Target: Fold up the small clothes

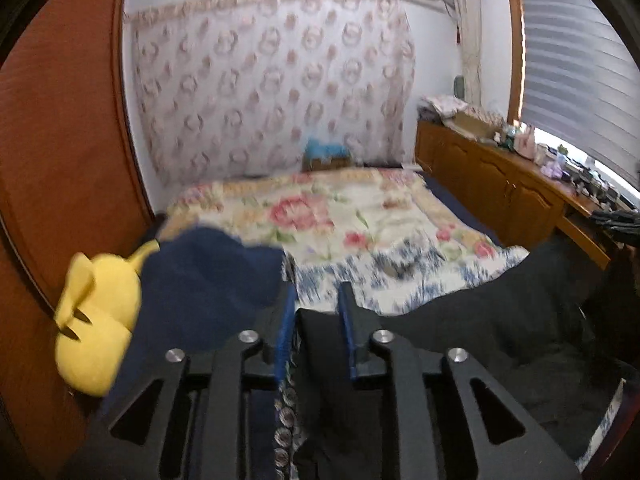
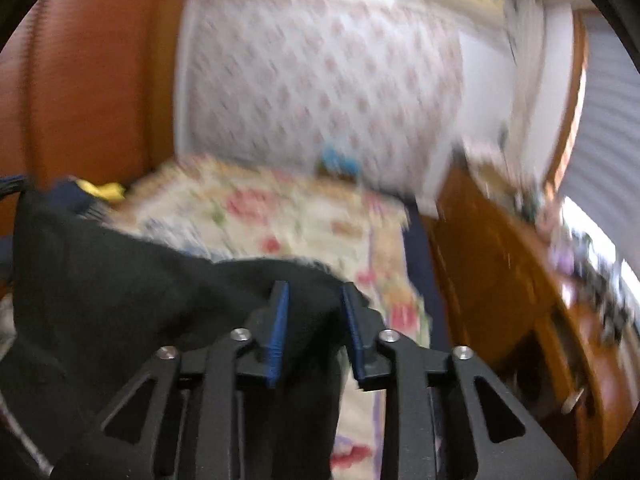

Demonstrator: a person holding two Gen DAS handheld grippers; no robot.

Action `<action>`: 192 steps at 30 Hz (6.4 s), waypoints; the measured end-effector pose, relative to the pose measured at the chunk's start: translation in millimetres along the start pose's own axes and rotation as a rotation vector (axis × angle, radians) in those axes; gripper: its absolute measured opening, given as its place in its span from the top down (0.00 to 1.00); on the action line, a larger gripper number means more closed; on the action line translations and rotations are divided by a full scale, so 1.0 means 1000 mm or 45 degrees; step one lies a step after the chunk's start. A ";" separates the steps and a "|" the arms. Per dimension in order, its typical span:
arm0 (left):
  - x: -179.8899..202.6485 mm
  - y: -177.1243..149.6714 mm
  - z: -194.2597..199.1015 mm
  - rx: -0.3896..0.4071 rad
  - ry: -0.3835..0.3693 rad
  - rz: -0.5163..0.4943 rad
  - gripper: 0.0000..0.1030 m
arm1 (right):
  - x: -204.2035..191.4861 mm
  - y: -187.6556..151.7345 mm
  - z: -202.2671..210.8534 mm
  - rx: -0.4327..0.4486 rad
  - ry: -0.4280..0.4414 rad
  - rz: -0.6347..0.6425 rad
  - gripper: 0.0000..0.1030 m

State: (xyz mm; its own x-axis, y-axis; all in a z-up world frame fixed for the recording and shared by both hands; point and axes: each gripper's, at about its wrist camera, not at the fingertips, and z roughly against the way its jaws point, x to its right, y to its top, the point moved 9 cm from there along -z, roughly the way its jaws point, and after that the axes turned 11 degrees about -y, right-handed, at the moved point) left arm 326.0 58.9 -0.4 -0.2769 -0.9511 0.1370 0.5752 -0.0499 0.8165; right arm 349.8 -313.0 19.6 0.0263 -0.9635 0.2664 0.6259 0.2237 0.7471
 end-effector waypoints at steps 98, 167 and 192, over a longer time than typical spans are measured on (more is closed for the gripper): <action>0.096 -0.232 0.112 -0.246 -0.205 0.166 0.95 | -0.001 -0.219 0.110 -0.162 0.229 -0.077 0.96; 0.325 -0.042 0.039 -0.132 -0.775 -0.182 0.97 | -0.052 -0.252 0.128 -0.073 0.319 -0.174 0.39; 0.338 -0.070 0.015 -0.269 -0.701 -0.306 0.58 | -0.010 -0.257 0.143 -0.029 0.251 -0.262 0.39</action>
State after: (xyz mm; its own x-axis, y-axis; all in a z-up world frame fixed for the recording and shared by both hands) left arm 180.6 -254.6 -2.5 -0.7402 -0.6123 0.2779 0.5715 -0.3551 0.7398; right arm 77.6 -339.7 -88.2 0.0467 -0.9988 -0.0148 0.6508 0.0192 0.7590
